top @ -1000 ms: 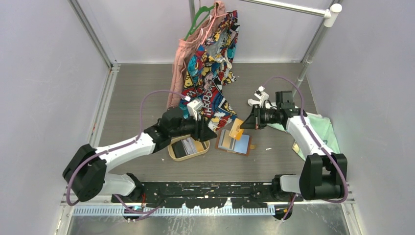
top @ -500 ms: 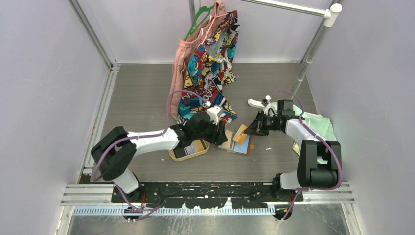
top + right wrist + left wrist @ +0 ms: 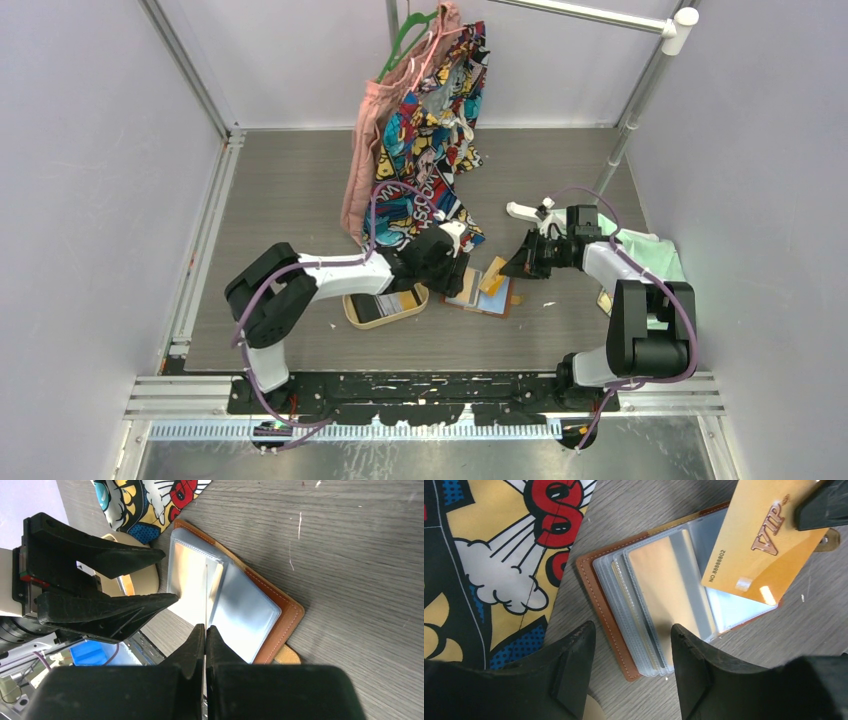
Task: Put the credit cards into the card holder
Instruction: Insert the credit card into the card holder.
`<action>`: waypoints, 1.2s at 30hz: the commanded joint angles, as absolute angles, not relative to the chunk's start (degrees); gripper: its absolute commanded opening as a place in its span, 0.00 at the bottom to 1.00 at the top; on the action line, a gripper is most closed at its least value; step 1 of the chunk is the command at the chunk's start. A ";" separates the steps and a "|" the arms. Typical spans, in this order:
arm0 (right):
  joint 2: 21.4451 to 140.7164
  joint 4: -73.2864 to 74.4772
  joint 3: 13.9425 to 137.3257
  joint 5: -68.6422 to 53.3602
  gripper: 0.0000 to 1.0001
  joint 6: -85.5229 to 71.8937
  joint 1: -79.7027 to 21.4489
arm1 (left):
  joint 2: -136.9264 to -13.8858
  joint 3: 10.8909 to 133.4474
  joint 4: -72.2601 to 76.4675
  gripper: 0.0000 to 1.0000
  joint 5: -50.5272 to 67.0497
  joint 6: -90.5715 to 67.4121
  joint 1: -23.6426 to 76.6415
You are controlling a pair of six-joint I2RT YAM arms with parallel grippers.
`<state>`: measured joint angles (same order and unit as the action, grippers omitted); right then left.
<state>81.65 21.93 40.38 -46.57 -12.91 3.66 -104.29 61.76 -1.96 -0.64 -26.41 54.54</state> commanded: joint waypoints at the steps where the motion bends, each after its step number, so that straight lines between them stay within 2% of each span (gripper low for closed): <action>1: 81.01 21.55 40.59 -46.16 0.01 -14.62 4.26 | -104.77 65.02 -6.03 0.57 -4.79 -25.14 55.02; 12: 81.35 23.02 40.60 -45.57 0.01 -16.51 4.74 | -106.67 66.95 -8.78 0.53 -4.57 -25.40 55.02; 36: 90.64 20.26 40.81 -55.44 0.01 -16.21 4.31 | -107.77 66.40 -7.20 0.51 -0.58 -25.98 52.97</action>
<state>88.97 22.17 40.27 -51.27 -16.69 4.51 -106.61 65.58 -7.14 -1.89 -26.52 54.19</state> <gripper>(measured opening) 0.039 0.515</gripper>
